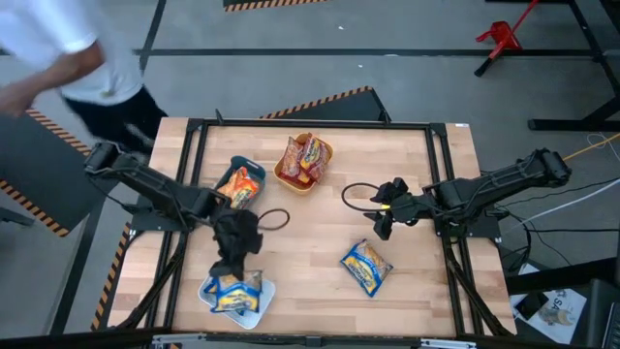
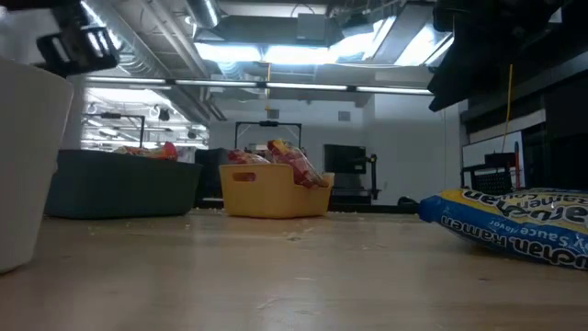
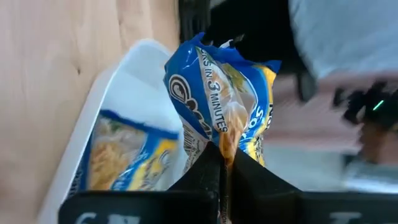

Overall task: Sort Maruchan noodles
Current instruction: Put the top blue noodle pack into the white bin, then put the blue noodle pack into the white bin

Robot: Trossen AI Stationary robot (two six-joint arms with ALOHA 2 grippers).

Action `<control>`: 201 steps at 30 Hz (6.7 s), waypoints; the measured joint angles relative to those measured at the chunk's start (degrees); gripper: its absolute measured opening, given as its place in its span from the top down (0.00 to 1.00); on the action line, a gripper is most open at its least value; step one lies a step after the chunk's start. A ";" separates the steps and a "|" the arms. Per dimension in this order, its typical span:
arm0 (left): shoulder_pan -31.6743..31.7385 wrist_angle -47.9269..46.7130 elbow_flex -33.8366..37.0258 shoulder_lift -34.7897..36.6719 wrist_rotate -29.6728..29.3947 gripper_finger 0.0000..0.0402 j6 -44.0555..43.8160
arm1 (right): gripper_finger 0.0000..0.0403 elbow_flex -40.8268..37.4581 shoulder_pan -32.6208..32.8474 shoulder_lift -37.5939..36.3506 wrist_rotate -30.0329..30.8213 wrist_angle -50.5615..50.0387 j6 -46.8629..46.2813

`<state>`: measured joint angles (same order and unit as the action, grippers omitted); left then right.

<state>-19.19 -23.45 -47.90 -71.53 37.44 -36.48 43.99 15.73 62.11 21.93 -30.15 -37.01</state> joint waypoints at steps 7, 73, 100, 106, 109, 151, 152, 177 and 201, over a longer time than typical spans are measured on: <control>-3.30 -5.91 -0.04 -1.22 -4.82 0.98 12.17 | 0.40 -0.02 0.00 0.00 0.04 0.02 0.04; 9.42 15.13 -11.80 -18.57 -27.56 0.65 5.28 | 0.40 -10.35 13.40 24.07 -14.11 28.40 -16.10; 14.57 36.60 -11.85 -41.26 -21.44 0.37 -13.11 | 0.40 -8.11 7.87 25.49 -8.41 27.79 -10.72; 14.22 39.25 -11.85 -42.49 -19.74 0.36 -19.89 | 0.40 -8.11 7.87 25.70 -7.60 28.28 -10.67; 13.64 41.18 -11.85 -42.44 -20.03 0.36 -21.90 | 0.40 -8.11 7.89 27.36 -6.96 30.72 -9.99; 11.66 43.32 -11.82 -44.26 -25.81 0.39 -27.99 | 0.40 -4.39 14.25 32.60 -5.68 26.19 -18.86; 11.66 43.47 -11.82 -44.26 -25.80 0.39 -27.99 | 0.40 -4.39 13.86 32.64 -5.77 26.45 -18.06; 10.97 49.71 -11.85 -44.11 -16.17 0.91 -33.70 | 0.40 -4.63 13.49 23.56 -10.54 15.61 -16.22; 1.75 18.56 -11.93 -7.36 -16.74 0.99 -36.74 | 0.40 -4.59 13.51 11.13 -2.95 1.38 -14.86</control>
<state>-17.44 -4.88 -59.83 -78.89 20.70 -73.23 39.40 29.23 73.23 18.98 -28.77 -51.87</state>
